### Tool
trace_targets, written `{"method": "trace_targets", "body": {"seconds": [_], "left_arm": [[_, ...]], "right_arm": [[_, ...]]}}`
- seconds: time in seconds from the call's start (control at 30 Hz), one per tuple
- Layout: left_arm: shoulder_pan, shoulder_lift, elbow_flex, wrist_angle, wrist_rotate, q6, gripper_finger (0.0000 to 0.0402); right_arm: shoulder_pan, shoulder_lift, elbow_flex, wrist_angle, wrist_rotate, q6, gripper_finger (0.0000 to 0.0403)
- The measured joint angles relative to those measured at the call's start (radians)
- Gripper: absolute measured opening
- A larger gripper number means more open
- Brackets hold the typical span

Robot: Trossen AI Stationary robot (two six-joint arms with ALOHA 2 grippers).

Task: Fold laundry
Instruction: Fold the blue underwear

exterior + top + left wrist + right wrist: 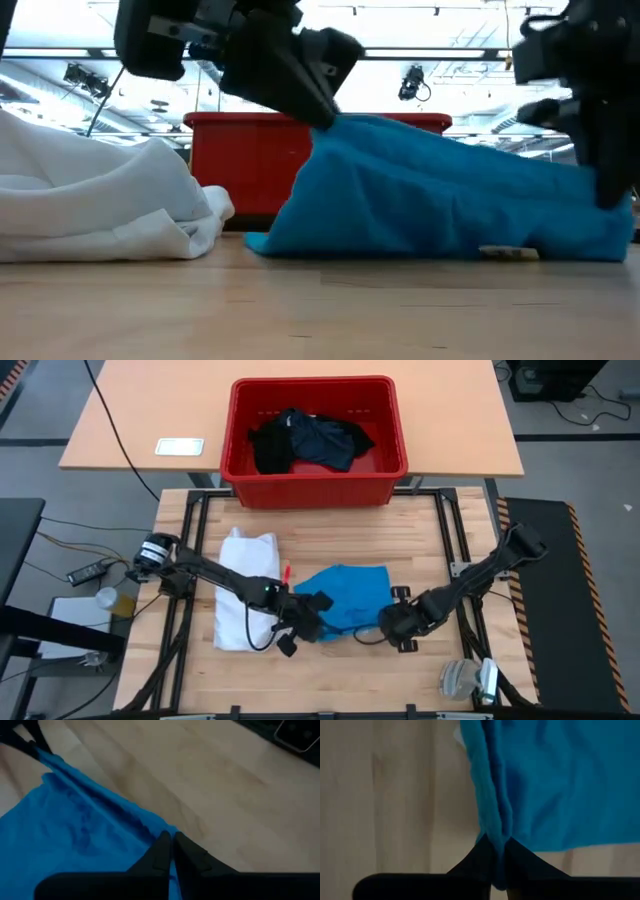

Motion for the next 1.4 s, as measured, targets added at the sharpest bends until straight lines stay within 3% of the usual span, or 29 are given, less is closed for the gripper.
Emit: {"method": "trace_targets", "body": {"seconds": [0.27,0.6,0.77,0.9,1.13,1.3,1.4], "left_arm": [[-0.041,0.082,-0.002,0.001,0.046,-0.041,0.0028],[-0.015,0.052,-0.001,-0.071,-0.051,-0.075,0.0117],[-0.002,0.053,-0.001,-0.174,-0.2,0.039,0.0128],[-0.009,0.053,-0.001,-0.216,-0.401,0.081,0.0139],[0.006,0.07,-0.002,-0.376,-0.437,0.203,0.0153],[0.031,0.069,-0.001,-0.283,-0.46,0.157,0.0153],[0.029,0.069,0.0,-0.18,-0.436,0.151,0.015]], "right_arm": [[0.026,0.076,-0.001,-0.002,-0.077,0.069,0.0052],[0.03,0.05,0.023,-0.017,-0.219,0.16,0.0207],[0.032,0.026,0.088,-0.154,-0.321,0.268,0.0254],[0.05,0.026,0.138,-0.163,-0.223,0.28,0.0256],[0.064,0.028,0.132,0.172,0.144,0.154,0.0238],[0.05,0.028,0.111,0.441,0.232,-0.012,0.0228],[0.049,0.028,0.103,0.49,0.261,-0.057,0.0223]]}}
